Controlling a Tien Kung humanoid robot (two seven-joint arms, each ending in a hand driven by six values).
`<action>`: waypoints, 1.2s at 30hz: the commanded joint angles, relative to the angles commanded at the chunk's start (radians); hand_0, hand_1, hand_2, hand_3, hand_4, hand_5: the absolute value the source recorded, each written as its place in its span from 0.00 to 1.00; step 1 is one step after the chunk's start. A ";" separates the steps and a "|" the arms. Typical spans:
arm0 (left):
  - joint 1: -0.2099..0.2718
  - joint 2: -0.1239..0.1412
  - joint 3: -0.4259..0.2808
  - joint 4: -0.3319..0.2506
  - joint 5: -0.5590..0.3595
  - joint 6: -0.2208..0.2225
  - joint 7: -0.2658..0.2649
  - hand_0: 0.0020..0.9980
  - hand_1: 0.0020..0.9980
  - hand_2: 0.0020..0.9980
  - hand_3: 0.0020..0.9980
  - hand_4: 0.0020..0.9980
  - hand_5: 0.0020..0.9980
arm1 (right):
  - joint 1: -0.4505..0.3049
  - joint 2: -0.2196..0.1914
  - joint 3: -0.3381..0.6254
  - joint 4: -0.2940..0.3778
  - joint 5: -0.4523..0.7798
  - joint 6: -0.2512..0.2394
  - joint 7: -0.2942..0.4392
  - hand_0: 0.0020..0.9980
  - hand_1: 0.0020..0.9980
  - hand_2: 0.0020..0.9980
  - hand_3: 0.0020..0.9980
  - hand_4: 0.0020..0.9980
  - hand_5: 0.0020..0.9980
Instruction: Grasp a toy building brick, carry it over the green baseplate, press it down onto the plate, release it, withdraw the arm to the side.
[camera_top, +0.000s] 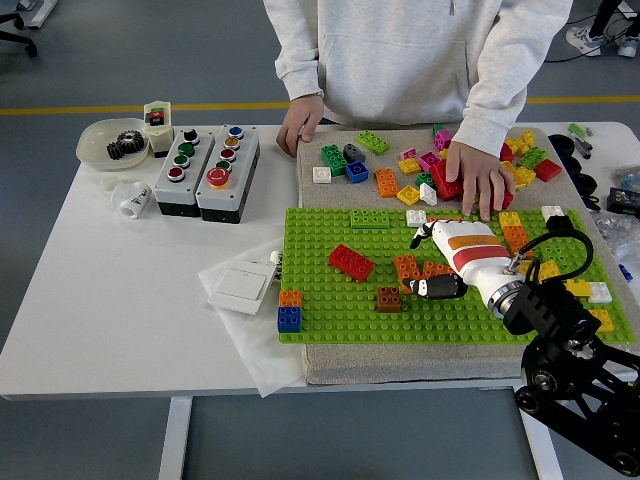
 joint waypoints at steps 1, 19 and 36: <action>0.000 0.000 0.000 0.000 0.001 0.000 0.000 0.78 0.77 0.79 0.59 0.63 0.62 | 0.000 -0.004 0.000 -0.002 0.000 0.005 0.000 0.58 0.63 0.70 0.59 0.90 0.39; -0.003 -0.001 0.001 -0.001 -0.001 0.000 0.000 0.79 0.77 0.79 0.59 0.62 0.62 | 0.047 -0.024 -0.033 -0.082 -0.005 0.060 0.017 0.51 0.60 0.66 0.56 0.88 0.40; -0.004 0.000 0.006 -0.002 -0.007 -0.001 0.002 0.79 0.77 0.79 0.59 0.62 0.62 | 0.070 -0.012 -0.074 -0.100 0.001 0.076 0.039 0.45 0.54 0.62 0.55 0.85 0.40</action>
